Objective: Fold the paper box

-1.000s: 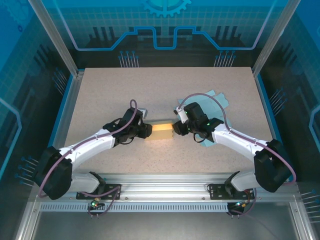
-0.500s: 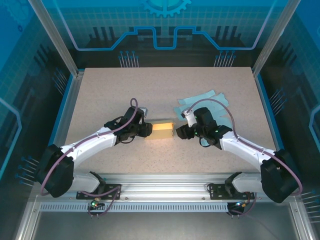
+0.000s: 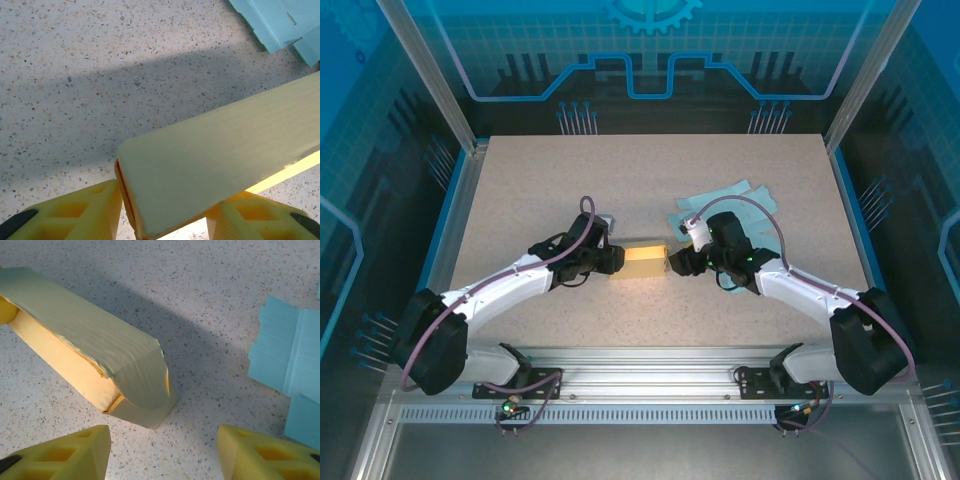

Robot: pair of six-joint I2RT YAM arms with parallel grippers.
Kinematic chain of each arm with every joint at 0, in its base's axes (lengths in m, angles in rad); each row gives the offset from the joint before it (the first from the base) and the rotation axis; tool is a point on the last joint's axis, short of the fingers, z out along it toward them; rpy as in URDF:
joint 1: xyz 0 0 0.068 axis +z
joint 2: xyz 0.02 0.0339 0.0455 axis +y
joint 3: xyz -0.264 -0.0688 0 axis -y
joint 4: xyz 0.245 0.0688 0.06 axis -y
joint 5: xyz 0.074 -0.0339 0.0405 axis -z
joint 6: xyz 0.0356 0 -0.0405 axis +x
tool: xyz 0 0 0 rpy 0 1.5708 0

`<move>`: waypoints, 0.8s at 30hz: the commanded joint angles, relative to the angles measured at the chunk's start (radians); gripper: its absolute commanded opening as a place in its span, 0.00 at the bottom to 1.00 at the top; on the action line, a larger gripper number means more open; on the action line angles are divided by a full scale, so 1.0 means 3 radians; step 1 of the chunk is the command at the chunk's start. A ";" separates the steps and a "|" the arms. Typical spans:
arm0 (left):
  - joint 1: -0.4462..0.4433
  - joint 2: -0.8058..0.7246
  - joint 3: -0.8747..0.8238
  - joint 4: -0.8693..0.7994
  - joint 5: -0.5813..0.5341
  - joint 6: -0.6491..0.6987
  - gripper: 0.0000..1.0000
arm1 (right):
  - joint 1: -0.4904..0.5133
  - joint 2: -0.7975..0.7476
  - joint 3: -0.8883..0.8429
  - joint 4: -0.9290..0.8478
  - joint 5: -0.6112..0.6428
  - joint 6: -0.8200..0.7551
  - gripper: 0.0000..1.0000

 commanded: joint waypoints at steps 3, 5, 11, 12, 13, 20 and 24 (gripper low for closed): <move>0.0013 0.0118 -0.0027 -0.0436 -0.0099 0.0015 0.47 | -0.0031 0.0125 0.0063 0.0107 -0.0108 -0.0116 0.63; 0.0013 0.0118 -0.0023 -0.0440 -0.0097 0.0015 0.47 | -0.0033 0.0183 0.0096 0.0085 -0.0128 -0.0140 0.64; 0.0014 0.0118 -0.0020 -0.0444 -0.0094 0.0030 0.47 | -0.0035 0.0292 0.0187 0.0105 -0.0022 -0.0107 0.61; 0.0015 0.0118 -0.0017 -0.0445 -0.0090 0.0035 0.47 | -0.0035 0.0301 0.0203 0.0111 -0.0017 -0.0111 0.61; 0.0013 0.0115 -0.0021 -0.0441 -0.0083 0.0032 0.47 | -0.0035 0.0312 0.0212 0.0121 -0.0008 -0.0111 0.60; 0.0016 0.0113 -0.0022 -0.0434 -0.0073 0.0034 0.47 | -0.0036 0.0398 0.0315 0.0152 -0.0122 -0.0132 0.48; 0.0013 0.0108 -0.0041 -0.0435 -0.0073 0.0033 0.47 | -0.0033 0.0414 0.0351 0.0137 -0.0104 -0.0152 0.44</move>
